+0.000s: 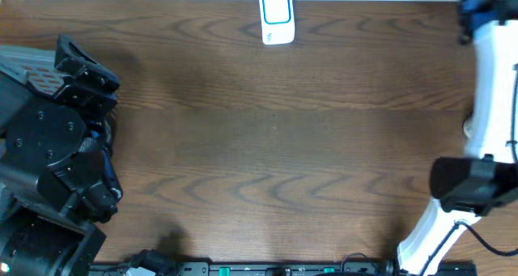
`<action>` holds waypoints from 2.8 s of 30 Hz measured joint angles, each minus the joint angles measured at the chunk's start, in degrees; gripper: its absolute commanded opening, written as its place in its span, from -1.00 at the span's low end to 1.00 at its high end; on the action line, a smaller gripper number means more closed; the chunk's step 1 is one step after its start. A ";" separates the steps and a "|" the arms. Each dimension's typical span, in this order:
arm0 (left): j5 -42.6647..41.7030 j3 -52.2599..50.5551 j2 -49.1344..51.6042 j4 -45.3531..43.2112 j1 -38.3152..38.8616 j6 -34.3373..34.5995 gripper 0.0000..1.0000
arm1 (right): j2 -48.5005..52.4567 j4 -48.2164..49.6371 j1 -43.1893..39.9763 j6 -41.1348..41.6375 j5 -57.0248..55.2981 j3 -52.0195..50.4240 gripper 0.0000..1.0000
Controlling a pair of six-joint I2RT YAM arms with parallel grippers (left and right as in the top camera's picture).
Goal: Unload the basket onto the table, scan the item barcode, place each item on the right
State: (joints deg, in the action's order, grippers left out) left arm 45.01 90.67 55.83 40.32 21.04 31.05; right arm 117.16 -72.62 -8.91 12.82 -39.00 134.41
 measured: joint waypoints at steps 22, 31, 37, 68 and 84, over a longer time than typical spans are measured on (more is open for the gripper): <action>0.00 0.00 0.00 0.02 0.00 0.00 0.63 | 1.03 8.52 -23.37 11.58 6.23 -32.20 0.99; 0.00 0.00 0.00 0.02 0.00 0.00 0.63 | -16.33 12.37 -23.74 9.90 20.74 -32.11 0.99; 0.00 0.00 -0.02 0.02 0.00 0.00 0.64 | -43.10 15.28 -23.74 6.58 38.60 -30.27 0.99; -0.02 0.00 0.00 0.00 0.00 0.00 0.63 | -105.66 -4.74 -10.86 -11.30 34.25 -29.73 0.99; -0.02 0.00 0.00 0.00 0.00 0.00 0.63 | -107.93 16.63 11.23 -13.70 32.48 -38.62 0.99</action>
State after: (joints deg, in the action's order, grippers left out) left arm 44.99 90.67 55.83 40.32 21.04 31.05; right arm 9.23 -55.99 2.33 -0.89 -6.52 95.79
